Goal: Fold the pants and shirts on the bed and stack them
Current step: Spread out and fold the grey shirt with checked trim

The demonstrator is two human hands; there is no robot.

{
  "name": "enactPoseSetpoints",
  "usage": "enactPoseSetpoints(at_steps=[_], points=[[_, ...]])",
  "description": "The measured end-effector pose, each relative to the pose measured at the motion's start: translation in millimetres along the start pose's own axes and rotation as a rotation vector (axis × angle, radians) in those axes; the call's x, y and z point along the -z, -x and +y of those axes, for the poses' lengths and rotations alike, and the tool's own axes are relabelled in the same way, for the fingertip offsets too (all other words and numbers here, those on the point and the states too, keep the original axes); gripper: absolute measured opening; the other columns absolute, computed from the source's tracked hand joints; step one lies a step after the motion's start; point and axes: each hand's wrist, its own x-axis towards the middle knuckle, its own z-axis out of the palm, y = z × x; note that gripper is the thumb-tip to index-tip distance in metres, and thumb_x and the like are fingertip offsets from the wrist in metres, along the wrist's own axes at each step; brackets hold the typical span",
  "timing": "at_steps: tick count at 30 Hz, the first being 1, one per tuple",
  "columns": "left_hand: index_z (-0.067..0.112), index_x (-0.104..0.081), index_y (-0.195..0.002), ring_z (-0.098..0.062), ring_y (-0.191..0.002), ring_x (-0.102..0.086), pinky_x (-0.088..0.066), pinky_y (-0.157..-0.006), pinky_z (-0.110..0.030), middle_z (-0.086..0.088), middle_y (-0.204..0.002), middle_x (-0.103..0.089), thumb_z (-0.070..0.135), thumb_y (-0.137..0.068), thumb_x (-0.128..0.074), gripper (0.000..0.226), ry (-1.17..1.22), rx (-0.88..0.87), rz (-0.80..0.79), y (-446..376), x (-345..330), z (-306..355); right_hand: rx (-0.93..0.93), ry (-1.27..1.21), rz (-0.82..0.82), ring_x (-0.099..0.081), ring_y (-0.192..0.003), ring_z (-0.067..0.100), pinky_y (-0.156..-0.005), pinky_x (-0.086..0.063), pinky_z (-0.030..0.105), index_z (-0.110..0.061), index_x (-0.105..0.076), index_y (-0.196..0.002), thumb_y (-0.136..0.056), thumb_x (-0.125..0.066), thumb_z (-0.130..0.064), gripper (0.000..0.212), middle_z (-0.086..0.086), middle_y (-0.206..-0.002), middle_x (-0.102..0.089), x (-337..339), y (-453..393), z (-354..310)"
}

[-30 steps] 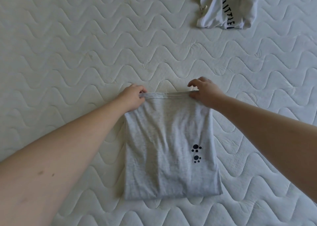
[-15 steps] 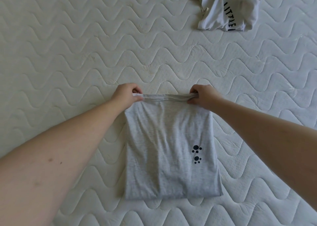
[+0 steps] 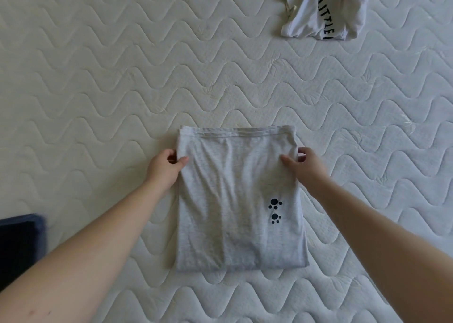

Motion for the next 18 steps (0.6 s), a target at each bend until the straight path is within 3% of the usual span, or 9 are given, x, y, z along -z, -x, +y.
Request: enactPoseSetpoints(at_steps=[4,7,10,14,18], points=[[0.015,-0.067,-0.086,-0.023,-0.083,-0.062,-0.051,-0.087,-0.047,-0.013,-0.093,-0.071,0.04,-0.078,-0.07,0.026,0.18,0.001,0.021,-1.2,3.6,2.4,0.01,-0.161,0.05,-0.064,-0.082,0.009,-0.06,-0.045,0.022,-0.024,-0.059,-0.111,-0.089,-0.07,-0.032,0.026,-0.007,-0.097,-0.068,0.8,-5.4,-1.4],[0.021,-0.067,-0.079,-0.019,-0.083,-0.06,-0.051,-0.09,-0.047,-0.006,-0.089,-0.069,0.03,-0.084,-0.072,0.012,0.283,0.059,0.089,-0.9,2.5,4.6,0.062,-0.165,0.145,-0.064,-0.076,0.009,-0.058,-0.044,0.022,-0.025,-0.064,-0.105,-0.092,-0.067,-0.028,0.014,-0.006,-0.093,-0.07,7.2,-9.2,-1.5],[0.02,-0.063,-0.09,-0.021,-0.088,-0.061,-0.052,-0.089,-0.044,-0.004,-0.095,-0.066,0.029,-0.088,-0.07,0.012,0.262,0.127,0.163,-1.2,-2.5,9.5,0.053,-0.149,0.145,-0.062,-0.077,0.005,-0.058,-0.043,0.022,-0.023,-0.06,-0.115,-0.091,-0.067,-0.036,0.027,-0.008,-0.099,-0.068,7.9,-8.3,0.4],[0.01,-0.056,-0.119,-0.023,-0.101,-0.065,-0.052,-0.085,-0.036,-0.006,-0.112,-0.067,0.034,-0.085,-0.073,0.045,0.418,0.269,-0.107,5.9,-6.3,24.8,0.036,-0.08,0.013,-0.059,-0.083,0.001,-0.063,-0.044,0.022,-0.024,-0.054,-0.126,-0.085,-0.072,-0.045,0.05,-0.011,-0.102,-0.064,5.1,-7.3,-4.4],[0.001,-0.061,-0.12,-0.026,-0.101,-0.066,-0.051,-0.083,-0.034,-0.015,-0.115,-0.068,0.013,-0.083,-0.074,0.041,0.443,0.34,-0.259,12.4,-3.7,35.0,-0.058,-0.135,-0.08,-0.058,-0.081,0.005,-0.059,-0.043,0.021,-0.021,-0.052,-0.127,-0.076,-0.083,-0.039,0.062,-0.012,-0.093,-0.06,7.1,-8.5,-17.2]])
